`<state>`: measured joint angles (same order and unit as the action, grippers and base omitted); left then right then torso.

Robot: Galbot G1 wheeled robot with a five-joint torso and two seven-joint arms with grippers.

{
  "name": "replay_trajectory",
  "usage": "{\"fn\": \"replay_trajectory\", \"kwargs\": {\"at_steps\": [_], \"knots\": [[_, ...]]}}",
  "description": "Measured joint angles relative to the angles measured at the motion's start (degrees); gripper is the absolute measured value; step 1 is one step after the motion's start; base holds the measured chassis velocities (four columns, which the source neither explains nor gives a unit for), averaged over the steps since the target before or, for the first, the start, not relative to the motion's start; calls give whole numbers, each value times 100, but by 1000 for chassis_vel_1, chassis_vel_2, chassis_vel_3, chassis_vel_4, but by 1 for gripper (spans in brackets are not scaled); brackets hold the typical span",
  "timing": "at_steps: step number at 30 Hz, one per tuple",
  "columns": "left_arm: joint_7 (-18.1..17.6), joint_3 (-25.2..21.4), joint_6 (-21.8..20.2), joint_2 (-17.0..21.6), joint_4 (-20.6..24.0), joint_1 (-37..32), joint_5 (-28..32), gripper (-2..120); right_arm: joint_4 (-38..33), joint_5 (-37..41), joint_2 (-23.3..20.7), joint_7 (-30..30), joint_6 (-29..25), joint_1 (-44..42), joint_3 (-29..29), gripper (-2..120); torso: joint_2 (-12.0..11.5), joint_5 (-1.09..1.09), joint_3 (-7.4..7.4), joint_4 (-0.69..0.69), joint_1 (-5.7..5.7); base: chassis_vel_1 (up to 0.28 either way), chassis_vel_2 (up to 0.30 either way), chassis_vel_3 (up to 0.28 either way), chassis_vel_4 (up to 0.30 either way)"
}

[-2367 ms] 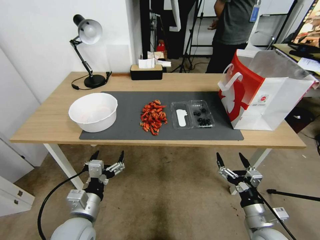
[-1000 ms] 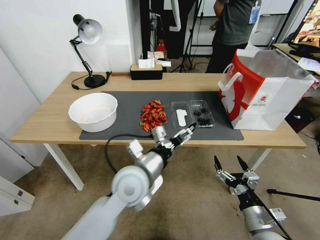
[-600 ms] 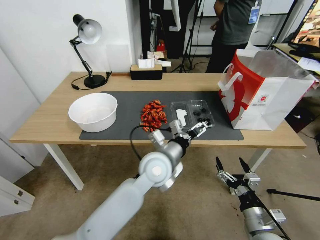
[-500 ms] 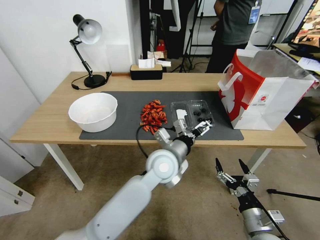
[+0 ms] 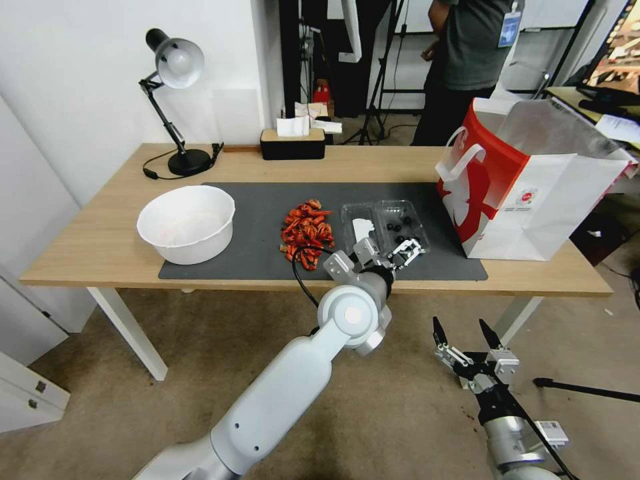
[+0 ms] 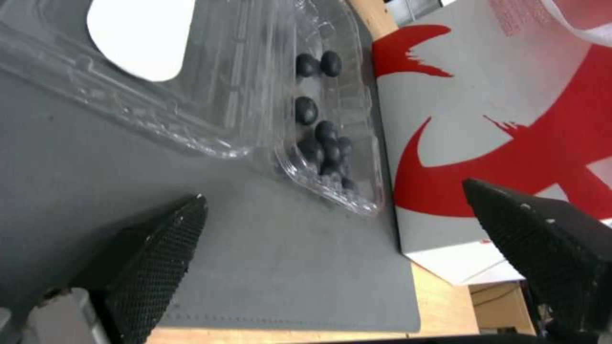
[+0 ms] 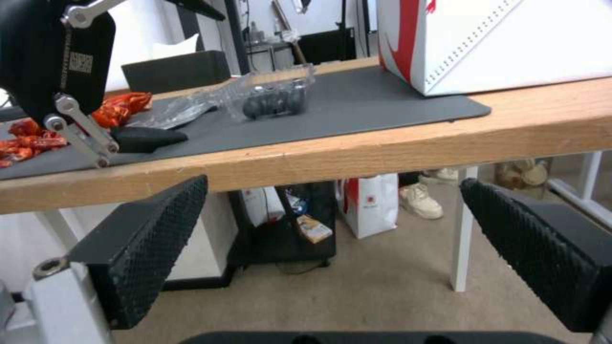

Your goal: Close the disposable takeout box, then place it into the delivery bag.

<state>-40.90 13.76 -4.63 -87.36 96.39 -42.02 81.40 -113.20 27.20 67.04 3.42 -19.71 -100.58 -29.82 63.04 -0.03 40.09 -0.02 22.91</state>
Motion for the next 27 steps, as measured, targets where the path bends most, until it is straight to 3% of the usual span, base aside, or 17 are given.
{"fn": "replay_trajectory", "kwargs": {"at_steps": [27], "knots": [[93,-235,124,-121,-339,123,32,100,121,21,12,14,0,70,45,100,-3,4,2,2,2,0,0,0,0]]}}
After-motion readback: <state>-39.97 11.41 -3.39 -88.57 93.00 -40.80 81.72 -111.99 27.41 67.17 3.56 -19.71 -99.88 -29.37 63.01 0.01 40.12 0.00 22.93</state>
